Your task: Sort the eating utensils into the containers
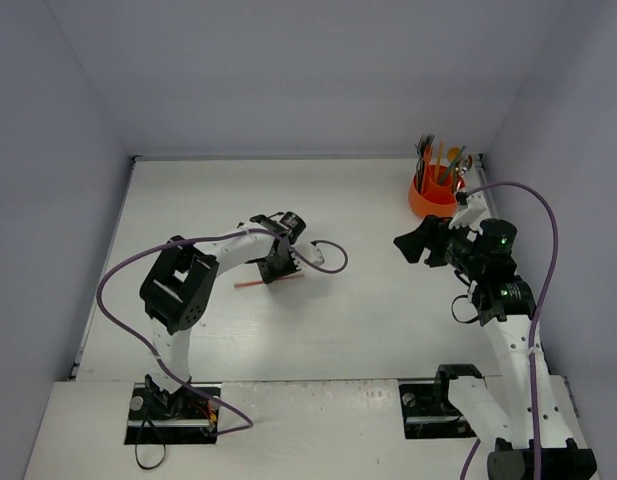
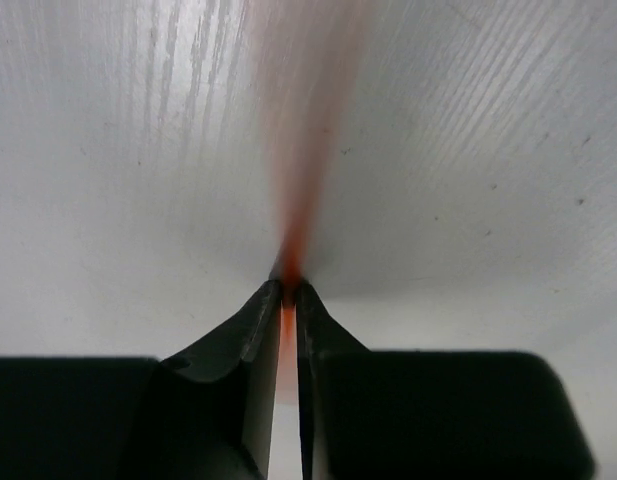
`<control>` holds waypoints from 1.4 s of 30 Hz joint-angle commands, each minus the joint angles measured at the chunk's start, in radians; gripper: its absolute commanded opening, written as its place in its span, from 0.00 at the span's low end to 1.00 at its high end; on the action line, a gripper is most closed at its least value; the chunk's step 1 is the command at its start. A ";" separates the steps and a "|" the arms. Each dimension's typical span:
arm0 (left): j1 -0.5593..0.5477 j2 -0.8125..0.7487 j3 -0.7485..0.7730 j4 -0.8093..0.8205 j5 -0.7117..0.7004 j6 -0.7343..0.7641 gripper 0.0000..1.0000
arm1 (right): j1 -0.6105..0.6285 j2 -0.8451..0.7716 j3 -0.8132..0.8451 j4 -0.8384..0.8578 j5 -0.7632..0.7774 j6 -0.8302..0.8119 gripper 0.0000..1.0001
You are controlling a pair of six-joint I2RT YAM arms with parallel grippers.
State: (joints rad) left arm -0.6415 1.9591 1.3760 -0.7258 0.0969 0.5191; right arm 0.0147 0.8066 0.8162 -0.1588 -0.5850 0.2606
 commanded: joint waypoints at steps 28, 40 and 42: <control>-0.054 -0.392 0.030 0.808 0.358 -0.802 0.00 | 0.260 0.307 0.367 0.105 0.091 0.124 0.65; -0.122 -0.402 0.055 0.872 0.356 -0.845 0.00 | 0.359 0.425 0.442 0.148 0.243 0.101 0.61; -0.123 -0.402 0.055 0.873 0.358 -0.849 0.00 | 0.361 0.437 0.445 0.148 0.258 0.098 0.57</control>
State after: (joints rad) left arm -0.7601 1.5993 1.3903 0.0407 0.4311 -0.3011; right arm 0.3687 1.2263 1.2035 -0.0937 -0.3899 0.3674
